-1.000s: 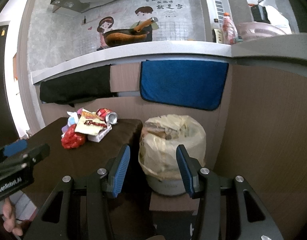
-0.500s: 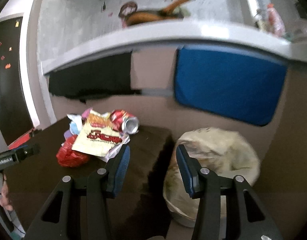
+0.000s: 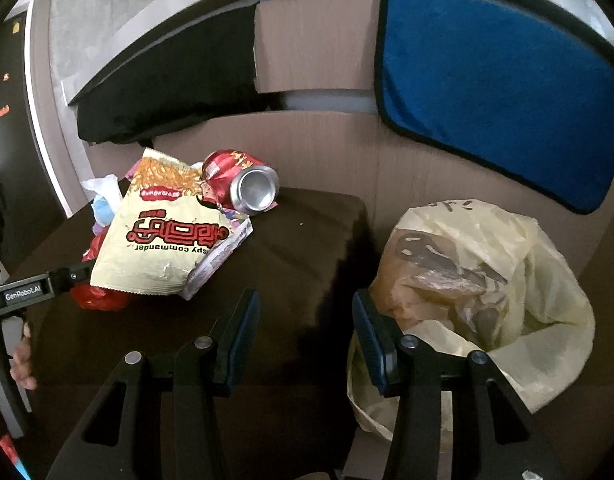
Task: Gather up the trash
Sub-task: 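Grasp the red plastic bag with the left gripper while the right gripper grasps the snack bag, then lift the red bag and snack bag and carry both toward the trash bin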
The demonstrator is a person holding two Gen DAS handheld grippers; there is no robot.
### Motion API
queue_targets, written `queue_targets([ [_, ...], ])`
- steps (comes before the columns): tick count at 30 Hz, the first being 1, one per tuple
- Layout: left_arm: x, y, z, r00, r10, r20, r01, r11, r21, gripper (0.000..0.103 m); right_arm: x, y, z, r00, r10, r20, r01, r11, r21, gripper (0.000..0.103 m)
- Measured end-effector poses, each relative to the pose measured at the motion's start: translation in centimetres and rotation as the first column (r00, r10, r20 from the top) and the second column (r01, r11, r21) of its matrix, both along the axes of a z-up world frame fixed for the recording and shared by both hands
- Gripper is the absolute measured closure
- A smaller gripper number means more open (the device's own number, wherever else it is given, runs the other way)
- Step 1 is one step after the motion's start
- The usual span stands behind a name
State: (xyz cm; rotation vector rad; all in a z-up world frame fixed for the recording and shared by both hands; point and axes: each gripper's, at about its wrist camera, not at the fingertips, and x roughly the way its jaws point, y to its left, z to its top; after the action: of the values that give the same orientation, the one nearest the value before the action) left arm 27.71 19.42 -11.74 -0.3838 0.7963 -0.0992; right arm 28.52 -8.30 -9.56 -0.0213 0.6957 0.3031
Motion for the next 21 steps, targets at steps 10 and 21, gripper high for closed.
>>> queue_targets([
  [10,-2.8,0.5,3.2,0.999,0.035,0.026,-0.035,0.999,-0.012,0.055,1.5,3.6,2.6,0.977,0.21,-0.024,-0.207,0.975,0.081,0.057],
  [21,-7.3,4.7,6.4,0.988,0.126,0.085,-0.129,0.991,0.026,0.055,7.0,8.3,3.1,0.921,0.382,-0.078,-0.372,0.921,0.114,0.058],
])
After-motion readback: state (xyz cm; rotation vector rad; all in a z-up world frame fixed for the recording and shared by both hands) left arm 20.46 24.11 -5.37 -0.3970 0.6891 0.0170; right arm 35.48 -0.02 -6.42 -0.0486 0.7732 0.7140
